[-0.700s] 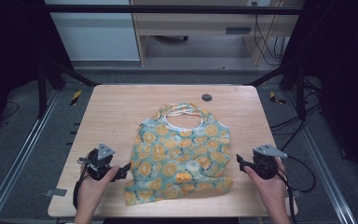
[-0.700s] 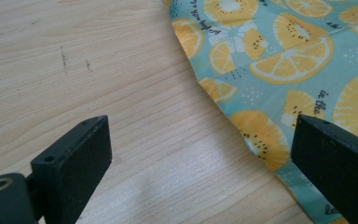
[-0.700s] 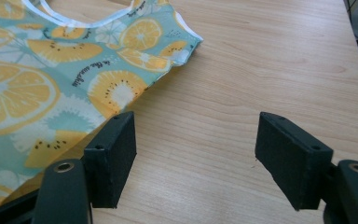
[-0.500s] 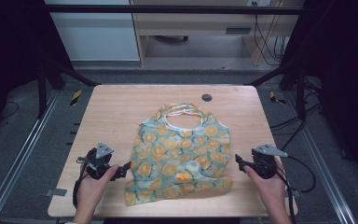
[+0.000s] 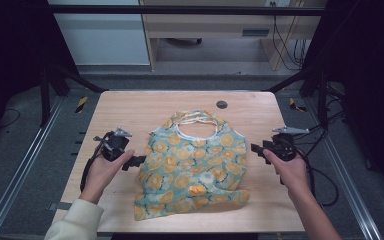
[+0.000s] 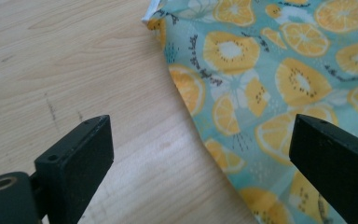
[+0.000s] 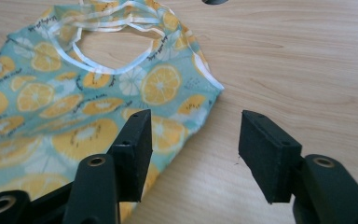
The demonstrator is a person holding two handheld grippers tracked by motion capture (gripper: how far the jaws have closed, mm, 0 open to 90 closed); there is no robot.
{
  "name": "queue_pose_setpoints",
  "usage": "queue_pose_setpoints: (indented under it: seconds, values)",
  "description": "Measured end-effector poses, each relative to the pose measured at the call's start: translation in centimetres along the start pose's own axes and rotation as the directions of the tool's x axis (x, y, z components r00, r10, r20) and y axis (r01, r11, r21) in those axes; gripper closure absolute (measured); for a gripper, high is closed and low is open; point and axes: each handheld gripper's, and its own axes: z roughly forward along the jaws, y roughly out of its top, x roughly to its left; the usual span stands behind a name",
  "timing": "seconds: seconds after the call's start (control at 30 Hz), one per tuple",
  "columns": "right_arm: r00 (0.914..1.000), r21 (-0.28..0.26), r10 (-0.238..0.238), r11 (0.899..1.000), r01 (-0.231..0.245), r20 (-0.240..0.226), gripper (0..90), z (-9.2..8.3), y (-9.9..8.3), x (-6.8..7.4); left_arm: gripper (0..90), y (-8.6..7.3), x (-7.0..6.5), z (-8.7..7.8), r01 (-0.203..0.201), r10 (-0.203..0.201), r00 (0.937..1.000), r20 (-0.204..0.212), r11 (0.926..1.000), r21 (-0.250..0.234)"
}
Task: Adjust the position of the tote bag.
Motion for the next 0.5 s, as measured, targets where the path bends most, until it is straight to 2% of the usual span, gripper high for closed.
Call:
queue_pose_setpoints:
  seconds: [0.07, 0.1, 0.13, 0.17, 0.27, 0.4, 0.47, 0.5]
  values:
    - [0.9999, 0.009, 0.013, 1.000, -0.013, -0.009, 45.7, 0.3, 0.4, -0.2, 6.3, 0.5, 0.2, 0.2, -0.003, 0.003, 1.0000, -0.001, 0.9999, 0.011]
    - [0.9975, 0.019, 0.066, 0.998, -0.066, -0.025, 47.6, 1.4, 1.4, -0.8, 6.3, 1.7, 0.5, 0.8, -0.014, 0.014, 0.9999, -0.001, 0.9993, 0.035]
    - [0.9975, 0.019, 0.066, 0.998, -0.066, -0.025, 47.6, 1.4, 1.4, -0.8, 6.4, 1.7, 0.5, 0.8, -0.014, 0.014, 0.9999, -0.001, 0.9993, 0.035]
    - [0.9952, 0.027, 0.094, 0.995, -0.094, -0.024, 47.9, 2.5, 2.1, -1.2, 6.4, 2.1, 0.6, 1.1, -0.015, 0.015, 0.9999, -0.002, 0.9990, 0.041]
    - [0.9938, 0.040, 0.110, 0.993, -0.109, -0.016, 48.1, 3.9, 2.8, -1.5, 6.7, 3.6, 1.3, 2.1, 0.001, -0.002, 0.9998, 0.018, 0.9991, 0.043]
    - [0.9899, 0.025, 0.140, 0.990, -0.140, 0.027, 42.8, 5.5, 3.3, -1.6, 7.5, 4.5, 1.8, 3.2, 0.017, -0.018, 0.9996, 0.023, 0.9988, 0.045]
    - [0.9883, 0.025, 0.134, 0.990, -0.136, 0.074, 38.6, 6.1, 3.2, -1.3, 7.6, 4.6, 2.0, 3.7, 0.035, -0.036, 0.9989, 0.031, 0.9985, 0.042]
    - [0.9880, 0.030, 0.109, 0.993, -0.112, 0.110, 36.9, 6.4, 3.1, -1.1, 7.8, 4.7, 2.1, 4.0, 0.044, -0.045, 0.9983, 0.036, 0.9981, 0.043]
